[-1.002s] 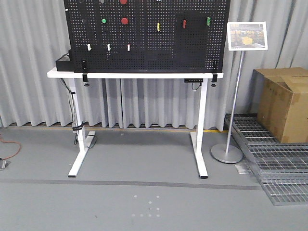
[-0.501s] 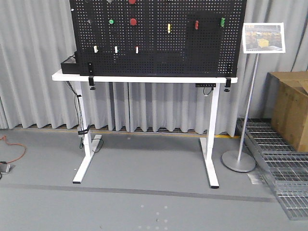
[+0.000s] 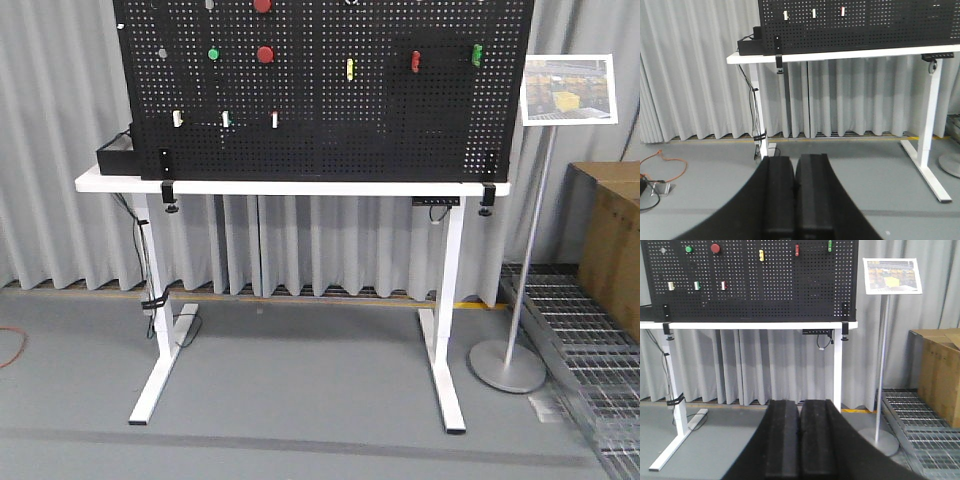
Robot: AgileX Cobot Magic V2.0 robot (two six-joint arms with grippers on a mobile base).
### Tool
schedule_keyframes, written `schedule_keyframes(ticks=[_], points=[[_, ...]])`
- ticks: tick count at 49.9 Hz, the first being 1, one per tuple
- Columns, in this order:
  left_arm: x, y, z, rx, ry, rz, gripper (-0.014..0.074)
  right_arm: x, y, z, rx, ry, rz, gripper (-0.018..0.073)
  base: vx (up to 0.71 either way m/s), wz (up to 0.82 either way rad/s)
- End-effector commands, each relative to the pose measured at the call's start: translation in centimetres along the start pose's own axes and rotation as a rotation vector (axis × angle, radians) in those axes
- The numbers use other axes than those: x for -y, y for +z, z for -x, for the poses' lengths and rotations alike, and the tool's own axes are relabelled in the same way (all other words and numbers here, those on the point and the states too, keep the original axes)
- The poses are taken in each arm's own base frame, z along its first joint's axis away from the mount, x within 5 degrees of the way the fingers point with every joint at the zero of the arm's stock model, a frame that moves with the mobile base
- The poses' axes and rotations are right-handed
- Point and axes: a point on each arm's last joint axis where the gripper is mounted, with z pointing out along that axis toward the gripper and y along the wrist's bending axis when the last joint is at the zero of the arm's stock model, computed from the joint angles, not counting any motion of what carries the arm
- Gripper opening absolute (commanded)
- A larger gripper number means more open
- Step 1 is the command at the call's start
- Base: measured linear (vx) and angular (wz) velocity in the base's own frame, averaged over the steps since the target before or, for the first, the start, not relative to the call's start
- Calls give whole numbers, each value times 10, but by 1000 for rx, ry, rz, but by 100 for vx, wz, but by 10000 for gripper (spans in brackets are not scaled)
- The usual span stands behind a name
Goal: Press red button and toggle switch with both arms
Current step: 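Drive the base forward up to the black pegboard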
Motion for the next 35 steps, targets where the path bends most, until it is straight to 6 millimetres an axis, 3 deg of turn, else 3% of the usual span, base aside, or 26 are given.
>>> schedule_keyframes(ticks=[1, 35], points=[[0, 0, -3, 67, -21, -1, 1, 0, -1, 4, 86, -9, 2, 0, 45, 3], [0, 0, -3, 68, -21, -1, 1, 0, -1, 4, 86, -9, 2, 0, 45, -1]])
